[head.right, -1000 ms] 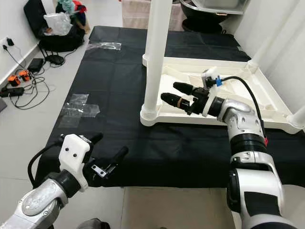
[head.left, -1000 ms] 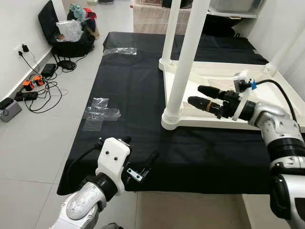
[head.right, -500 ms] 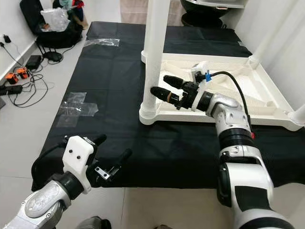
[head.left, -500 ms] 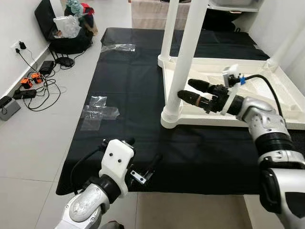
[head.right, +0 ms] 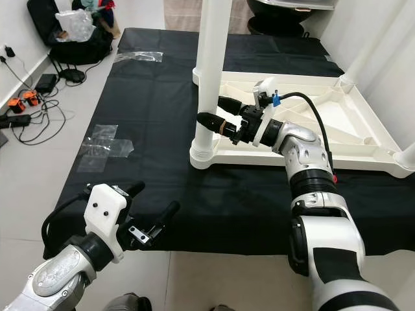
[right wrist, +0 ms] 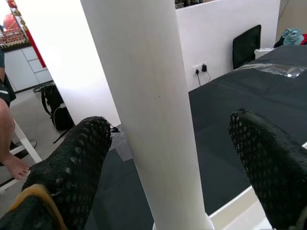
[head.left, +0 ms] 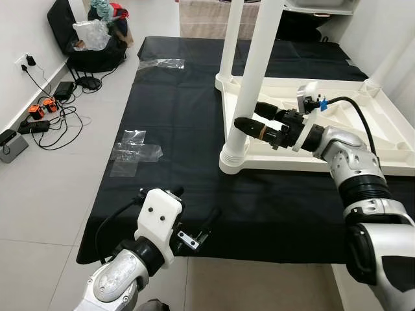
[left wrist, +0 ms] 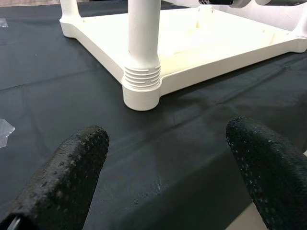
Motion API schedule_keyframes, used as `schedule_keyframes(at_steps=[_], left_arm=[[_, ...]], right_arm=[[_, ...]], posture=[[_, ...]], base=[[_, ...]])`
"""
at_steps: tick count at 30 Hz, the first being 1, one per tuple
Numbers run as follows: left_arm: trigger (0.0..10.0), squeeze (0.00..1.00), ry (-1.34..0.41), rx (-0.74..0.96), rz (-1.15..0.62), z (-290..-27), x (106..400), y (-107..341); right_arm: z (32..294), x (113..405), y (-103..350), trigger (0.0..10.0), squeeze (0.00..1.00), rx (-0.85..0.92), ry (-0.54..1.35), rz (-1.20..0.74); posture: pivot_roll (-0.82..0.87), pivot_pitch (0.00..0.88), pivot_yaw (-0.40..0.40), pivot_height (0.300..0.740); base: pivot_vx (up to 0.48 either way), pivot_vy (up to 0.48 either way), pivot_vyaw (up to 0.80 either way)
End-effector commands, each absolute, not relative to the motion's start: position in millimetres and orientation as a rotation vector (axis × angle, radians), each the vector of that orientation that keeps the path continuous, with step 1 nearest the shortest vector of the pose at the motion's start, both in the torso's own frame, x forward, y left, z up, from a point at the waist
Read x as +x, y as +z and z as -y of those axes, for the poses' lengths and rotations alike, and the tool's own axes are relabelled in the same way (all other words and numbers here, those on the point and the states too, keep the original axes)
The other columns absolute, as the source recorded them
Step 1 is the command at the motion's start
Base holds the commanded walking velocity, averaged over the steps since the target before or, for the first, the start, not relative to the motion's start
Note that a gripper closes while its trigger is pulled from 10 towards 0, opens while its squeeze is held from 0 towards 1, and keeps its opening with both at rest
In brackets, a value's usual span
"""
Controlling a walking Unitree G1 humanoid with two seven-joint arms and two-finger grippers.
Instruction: Building children table
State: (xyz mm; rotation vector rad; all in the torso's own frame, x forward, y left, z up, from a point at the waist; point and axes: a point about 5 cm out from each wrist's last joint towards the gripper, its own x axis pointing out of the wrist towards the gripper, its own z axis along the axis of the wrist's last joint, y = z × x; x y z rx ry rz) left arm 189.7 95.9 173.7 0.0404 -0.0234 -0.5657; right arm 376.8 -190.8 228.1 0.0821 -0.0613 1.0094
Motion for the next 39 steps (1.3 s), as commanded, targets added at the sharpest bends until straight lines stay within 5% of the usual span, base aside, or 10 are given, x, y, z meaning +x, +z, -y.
schedule_keyframes(at_steps=[1,39], left_arm=[[10.0,0.00,-0.571,0.035,0.012,-94,188,173],[10.0,0.00,-0.561,0.041,0.009,-94,189,172]], right_arm=[[185,379,230,10.0,0.00,0.067,1.025,0.064],[144,385,234,10.0,0.00,0.011,1.065,0.120]], posture=[[0.11,0.129,-0.081,0.740],[0.10,0.130,-0.083,0.740]], base=[[0.000,0.000,0.00],[0.000,0.000,0.00]])
